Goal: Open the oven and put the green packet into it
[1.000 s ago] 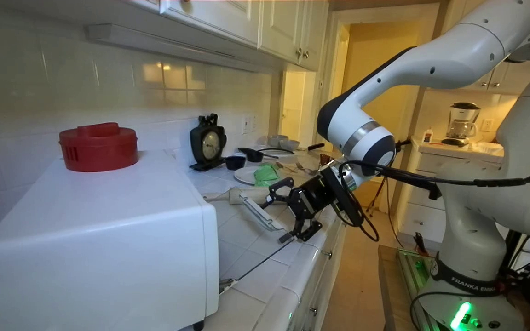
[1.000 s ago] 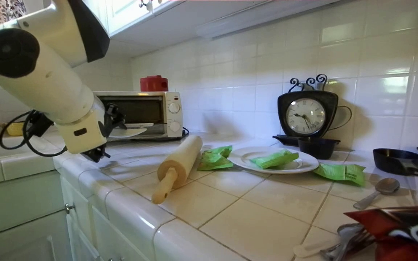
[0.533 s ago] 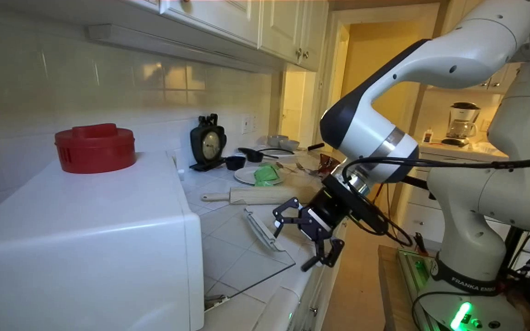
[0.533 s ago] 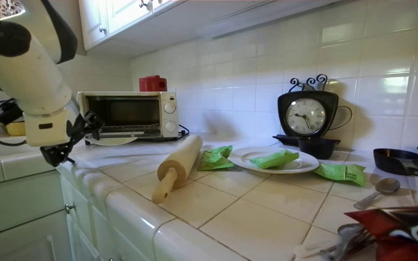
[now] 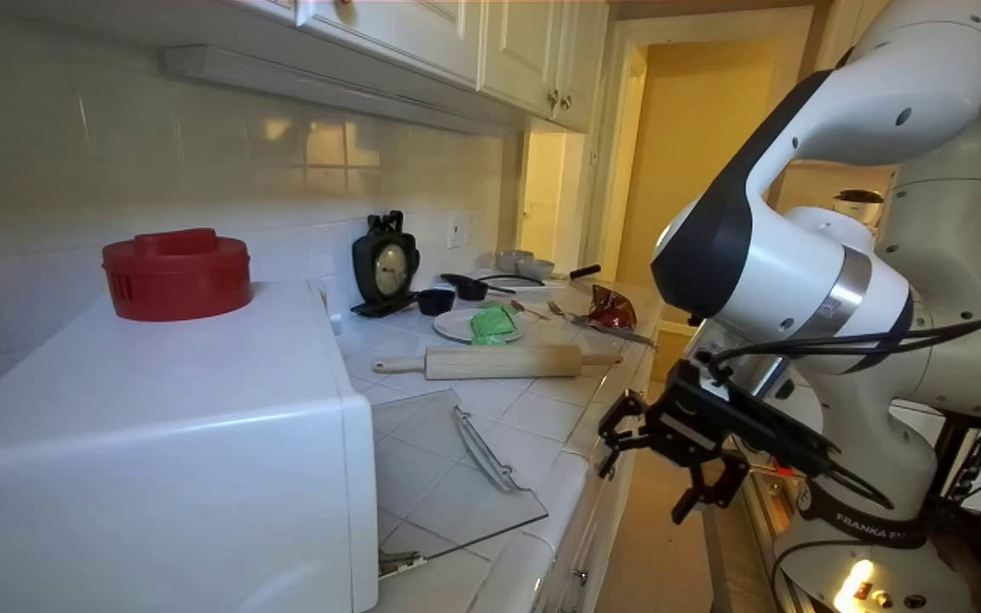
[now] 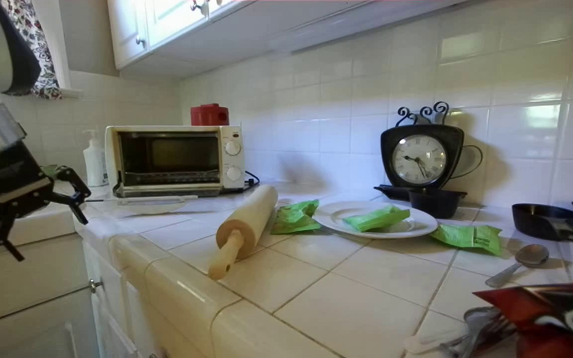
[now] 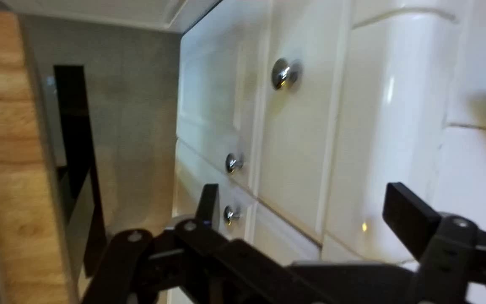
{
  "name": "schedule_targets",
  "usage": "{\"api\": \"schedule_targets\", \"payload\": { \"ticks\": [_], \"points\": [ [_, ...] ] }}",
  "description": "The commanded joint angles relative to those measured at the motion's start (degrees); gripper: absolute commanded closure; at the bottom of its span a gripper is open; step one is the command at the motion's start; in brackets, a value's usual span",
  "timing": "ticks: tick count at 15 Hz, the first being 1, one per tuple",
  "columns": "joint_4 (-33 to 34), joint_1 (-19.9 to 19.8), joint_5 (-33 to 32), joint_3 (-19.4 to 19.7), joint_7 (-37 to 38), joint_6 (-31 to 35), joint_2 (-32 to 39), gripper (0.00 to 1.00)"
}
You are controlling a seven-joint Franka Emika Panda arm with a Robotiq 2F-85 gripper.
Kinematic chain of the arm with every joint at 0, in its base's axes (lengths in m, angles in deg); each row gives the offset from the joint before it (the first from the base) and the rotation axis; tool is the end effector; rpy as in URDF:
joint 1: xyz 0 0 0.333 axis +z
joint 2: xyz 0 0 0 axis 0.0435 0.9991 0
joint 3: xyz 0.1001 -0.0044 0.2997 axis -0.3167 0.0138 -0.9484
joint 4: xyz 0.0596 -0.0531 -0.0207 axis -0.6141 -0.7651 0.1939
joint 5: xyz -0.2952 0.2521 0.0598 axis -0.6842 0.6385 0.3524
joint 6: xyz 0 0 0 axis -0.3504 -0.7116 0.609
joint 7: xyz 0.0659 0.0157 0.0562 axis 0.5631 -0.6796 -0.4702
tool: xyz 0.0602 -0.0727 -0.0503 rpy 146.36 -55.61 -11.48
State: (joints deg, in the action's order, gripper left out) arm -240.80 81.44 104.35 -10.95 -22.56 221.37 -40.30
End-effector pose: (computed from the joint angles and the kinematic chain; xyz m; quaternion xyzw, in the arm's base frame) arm 0.2286 0.1516 0.3217 -0.6954 0.6903 -0.0918 0.1775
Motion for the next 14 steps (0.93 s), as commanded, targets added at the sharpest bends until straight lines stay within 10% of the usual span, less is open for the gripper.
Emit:
{"api": "schedule_targets", "payload": {
  "ticks": [1,4,5,13,14],
  "points": [
    [1.88,4.32,10.26,4.61,-14.96,16.08,-9.75,0.0],
    [5.34,4.16,8.36,3.93,-24.88,29.51,-18.13,0.0],
    [3.97,-3.38,11.74,-1.72,-23.03,20.84,-7.79,0.0],
    [4.69,-8.74,10.75,-3.12,-17.74,21.52,-8.95,0.0],
    [5.01,-14.69,11.74,-6.28,-18.93,21.57,-9.11,0.0]
  ]
}}
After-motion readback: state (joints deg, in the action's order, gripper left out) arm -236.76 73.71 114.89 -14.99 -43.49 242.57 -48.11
